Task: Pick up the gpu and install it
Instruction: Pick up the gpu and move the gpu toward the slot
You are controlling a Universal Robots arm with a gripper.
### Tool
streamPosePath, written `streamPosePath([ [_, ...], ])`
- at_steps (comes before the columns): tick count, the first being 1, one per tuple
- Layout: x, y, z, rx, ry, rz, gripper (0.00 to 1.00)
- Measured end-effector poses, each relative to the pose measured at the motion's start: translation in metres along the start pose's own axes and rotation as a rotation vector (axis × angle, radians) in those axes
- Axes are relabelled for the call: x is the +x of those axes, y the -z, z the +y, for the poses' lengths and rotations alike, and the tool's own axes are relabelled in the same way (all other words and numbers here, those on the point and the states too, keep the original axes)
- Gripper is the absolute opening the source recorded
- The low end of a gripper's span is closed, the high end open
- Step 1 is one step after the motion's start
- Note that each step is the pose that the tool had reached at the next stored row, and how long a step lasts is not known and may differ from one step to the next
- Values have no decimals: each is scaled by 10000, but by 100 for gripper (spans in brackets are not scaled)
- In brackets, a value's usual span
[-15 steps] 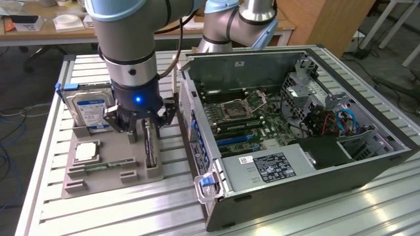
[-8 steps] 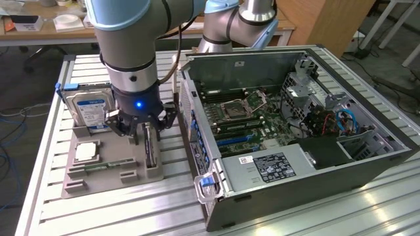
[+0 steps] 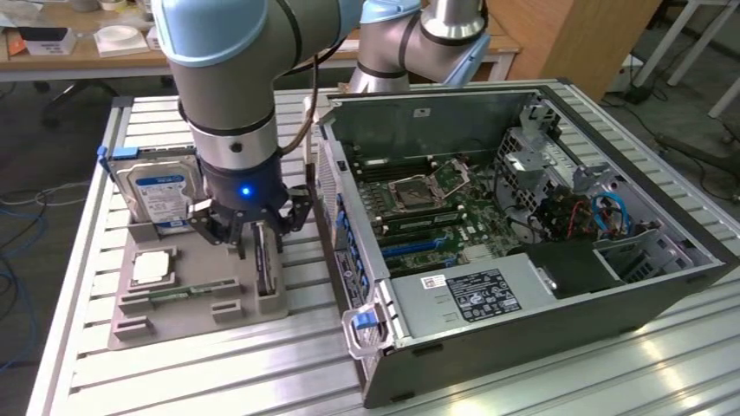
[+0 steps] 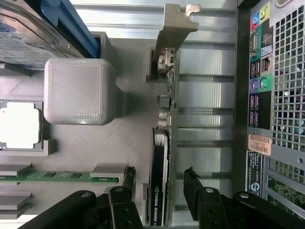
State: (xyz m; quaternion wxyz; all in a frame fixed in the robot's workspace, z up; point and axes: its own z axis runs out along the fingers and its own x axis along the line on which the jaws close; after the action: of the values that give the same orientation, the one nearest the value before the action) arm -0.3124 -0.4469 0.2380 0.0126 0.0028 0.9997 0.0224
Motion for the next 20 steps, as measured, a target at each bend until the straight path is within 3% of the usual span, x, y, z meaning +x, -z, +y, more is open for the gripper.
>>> streamPosePath([
  [8,1,-34,87,-1,-7,-1,53],
  [14,3,-118,90,-1,-7,-1,53],
  [20,4,-142,89,0,-8,1,53],
])
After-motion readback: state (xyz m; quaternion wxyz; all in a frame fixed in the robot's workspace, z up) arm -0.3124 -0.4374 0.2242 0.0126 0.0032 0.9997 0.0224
